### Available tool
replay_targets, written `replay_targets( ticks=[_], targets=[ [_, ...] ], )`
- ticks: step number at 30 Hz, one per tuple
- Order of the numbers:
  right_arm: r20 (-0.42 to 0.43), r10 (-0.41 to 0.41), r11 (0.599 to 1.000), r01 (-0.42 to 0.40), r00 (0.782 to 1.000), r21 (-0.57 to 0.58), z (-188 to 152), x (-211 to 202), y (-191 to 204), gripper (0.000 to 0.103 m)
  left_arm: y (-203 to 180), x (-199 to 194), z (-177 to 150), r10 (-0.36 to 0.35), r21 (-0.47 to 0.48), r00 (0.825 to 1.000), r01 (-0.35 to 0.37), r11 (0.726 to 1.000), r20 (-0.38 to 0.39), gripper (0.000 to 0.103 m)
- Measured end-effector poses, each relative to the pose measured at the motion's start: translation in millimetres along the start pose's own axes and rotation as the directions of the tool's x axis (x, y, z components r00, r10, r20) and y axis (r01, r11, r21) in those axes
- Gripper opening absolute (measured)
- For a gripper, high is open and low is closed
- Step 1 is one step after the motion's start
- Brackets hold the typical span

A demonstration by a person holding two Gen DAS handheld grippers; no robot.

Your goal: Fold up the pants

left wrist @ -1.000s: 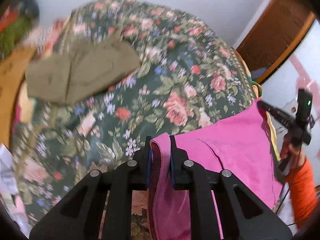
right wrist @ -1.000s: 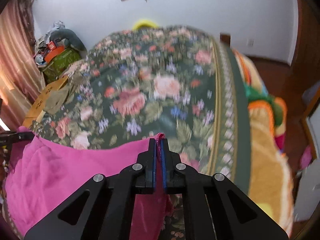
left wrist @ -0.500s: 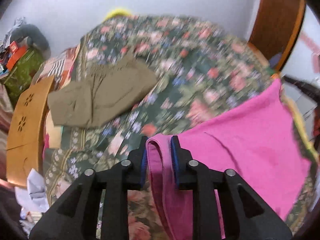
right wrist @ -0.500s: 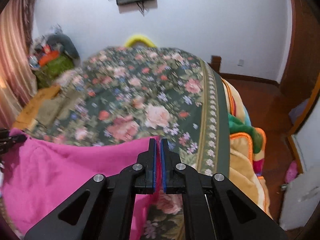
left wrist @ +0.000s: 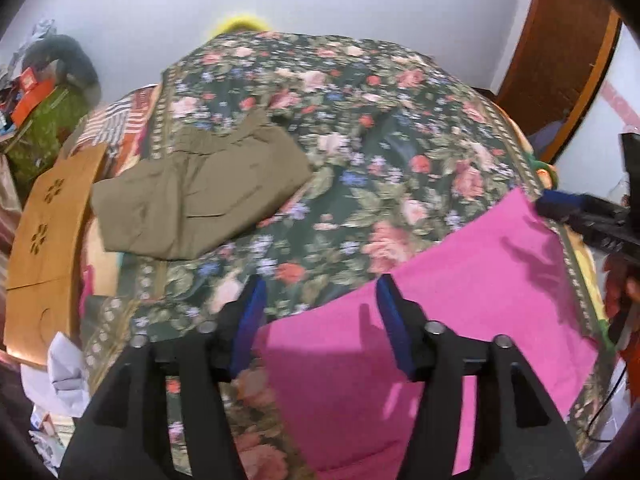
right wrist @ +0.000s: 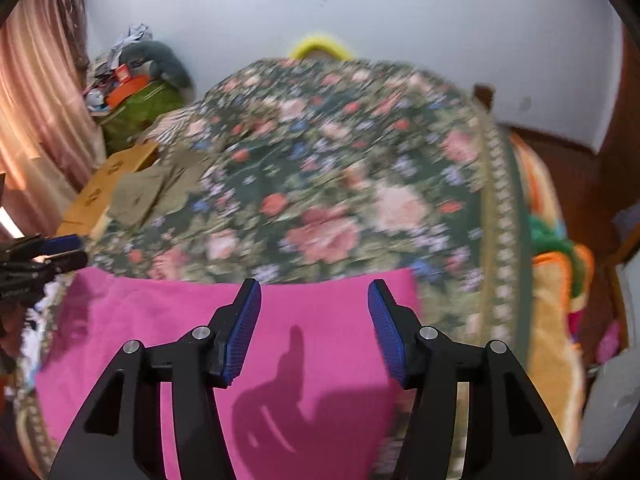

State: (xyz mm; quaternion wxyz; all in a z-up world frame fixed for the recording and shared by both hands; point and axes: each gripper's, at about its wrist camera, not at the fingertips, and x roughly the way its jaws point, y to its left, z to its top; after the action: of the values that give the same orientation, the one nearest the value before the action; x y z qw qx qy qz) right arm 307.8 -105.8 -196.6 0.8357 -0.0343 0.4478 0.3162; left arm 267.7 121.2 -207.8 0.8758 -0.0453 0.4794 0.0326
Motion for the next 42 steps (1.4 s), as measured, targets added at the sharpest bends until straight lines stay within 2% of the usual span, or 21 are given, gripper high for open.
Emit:
replay_targets(
  ticks=[2,6,9,13,15,17,24,27,29,36,39,42],
  targets=[
    [-0.059,0.022,1.0,-0.021,0.998,0.007,-2.9,17.3,7.2,0.052,-12.1,12.3,-1.9,0.002,0.023,0.999,-0.001,1.0,-0.039,0.059],
    [-0.207,0.021,1.0,-0.023,0.978,-0.005,-26.5,50.8,14.6,0.052,-24.8,38.2,-20.3,0.034,0.064,0.993,-0.027,0.998,-0.113,0.061],
    [-0.186,-0.002,0.997,-0.012,0.982,-0.075,-41.6,40.2,19.5,0.052,-21.3,32.5,-32.1,0.045,0.063,0.996,-0.04,0.997,-0.077,0.07],
    [-0.173,-0.093,0.984,0.065,0.981,-0.166,-63.7,21.1,23.5,0.052,-9.3,17.8,-46.3,0.046,0.046,0.997,-0.043,0.998,-0.065,0.071],
    [-0.15,-0.112,0.978,0.083,0.982,-0.192,-77.9,8.3,21.3,0.055,-3.9,9.8,-55.8,0.046,0.041,0.998,-0.044,0.998,-0.053,0.078],
    [-0.146,-0.112,0.981,0.086,0.983,-0.174,-87.8,-3.9,14.8,0.058,0.6,2.9,-66.0,0.051,0.032,0.997,-0.05,0.998,-0.052,0.081],
    [-0.148,-0.073,0.997,0.068,0.986,-0.038,-112.9,-25.3,-6.6,0.066,7.6,-20.0,-96.0,0.064,0.007,0.998,-0.064,0.998,-0.024,0.082],
    [-0.158,-0.075,0.997,0.074,0.985,-0.011,-123.1,-34.5,-7.9,0.066,6.3,-30.1,-102.4,0.103,0.016,0.995,-0.103,0.995,-0.015,0.081],
    [-0.158,-0.084,0.996,0.085,0.984,0.001,-129.4,-42.2,-9.6,0.066,5.2,-35.4,-106.4,0.137,0.032,0.99,-0.137,0.99,-0.007,0.081],
    [-0.16,-0.152,0.988,0.153,0.975,-0.005,-135.1,-67.5,-9.9,0.066,9.9,-60.0,-120.7,0.193,0.042,0.981,-0.192,0.98,-0.012,0.081],
    [-0.12,-0.139,0.99,0.137,0.983,-0.021,-131.4,-82.2,1.4,0.066,12.7,-81.1,-123.9,0.153,-0.013,0.988,-0.153,0.988,0.002,0.081],
    [-0.074,-0.112,0.993,0.11,0.991,-0.041,-124.6,-94.2,19.3,0.066,16.2,-96.8,-120.9,0.069,-0.097,0.998,-0.068,0.993,0.004,0.081]
  ],
)
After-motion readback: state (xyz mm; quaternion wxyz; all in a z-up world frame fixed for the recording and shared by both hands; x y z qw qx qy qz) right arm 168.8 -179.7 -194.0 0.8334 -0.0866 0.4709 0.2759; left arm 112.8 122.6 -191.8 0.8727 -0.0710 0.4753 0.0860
